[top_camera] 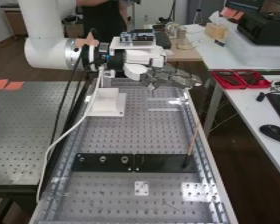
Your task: Grab the drill bit and place it in the clear container
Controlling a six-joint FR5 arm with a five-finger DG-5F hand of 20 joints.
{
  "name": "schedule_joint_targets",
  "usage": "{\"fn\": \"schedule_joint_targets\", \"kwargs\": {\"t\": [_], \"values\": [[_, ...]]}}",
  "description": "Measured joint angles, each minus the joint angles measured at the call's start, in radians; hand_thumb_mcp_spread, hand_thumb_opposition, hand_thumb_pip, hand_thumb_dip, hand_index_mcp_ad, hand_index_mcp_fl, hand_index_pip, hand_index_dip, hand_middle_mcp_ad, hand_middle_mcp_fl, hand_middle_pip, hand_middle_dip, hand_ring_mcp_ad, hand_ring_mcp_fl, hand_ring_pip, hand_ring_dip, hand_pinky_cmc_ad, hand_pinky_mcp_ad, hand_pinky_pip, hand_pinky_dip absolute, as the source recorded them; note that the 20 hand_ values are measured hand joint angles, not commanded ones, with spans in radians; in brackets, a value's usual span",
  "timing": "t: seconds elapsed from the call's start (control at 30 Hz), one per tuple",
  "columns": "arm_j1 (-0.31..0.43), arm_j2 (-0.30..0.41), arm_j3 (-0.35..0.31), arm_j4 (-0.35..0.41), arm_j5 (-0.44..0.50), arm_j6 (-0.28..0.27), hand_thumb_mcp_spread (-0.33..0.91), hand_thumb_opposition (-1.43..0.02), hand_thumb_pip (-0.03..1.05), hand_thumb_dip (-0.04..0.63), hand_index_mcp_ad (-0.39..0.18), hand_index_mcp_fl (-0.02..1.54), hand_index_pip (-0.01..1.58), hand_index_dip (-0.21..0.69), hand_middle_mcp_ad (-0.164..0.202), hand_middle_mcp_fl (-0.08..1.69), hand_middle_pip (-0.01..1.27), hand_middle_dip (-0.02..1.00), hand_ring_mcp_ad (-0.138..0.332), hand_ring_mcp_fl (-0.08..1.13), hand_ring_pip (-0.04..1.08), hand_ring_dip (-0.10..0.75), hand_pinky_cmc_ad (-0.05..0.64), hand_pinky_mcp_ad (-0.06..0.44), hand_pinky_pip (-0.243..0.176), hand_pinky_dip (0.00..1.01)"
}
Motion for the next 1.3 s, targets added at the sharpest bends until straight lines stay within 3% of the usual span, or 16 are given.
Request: {"fn": "schedule_joint_targets", "kwargs": {"t": [0.6, 1.3], "values": [[-0.002, 0.000, 0.001, 0.001, -0.016, -0.001, 0.52, -0.95, 0.49, 0.269, -0.106, 0.89, 1.07, 0.271, 0.061, 0.39, 0.13, 0.17, 0.176, 0.05, 0.10, 0.065, 0.264, 0.185, -0.058, 0.19], [0.001, 0.001, 0.001, -0.002, -0.012, 0.000, 0.52, -0.95, 0.49, 0.269, -0.106, 0.89, 1.07, 0.271, 0.065, 0.40, 0.13, 0.17, 0.176, 0.05, 0.10, 0.065, 0.264, 0.185, -0.058, 0.19]]}}
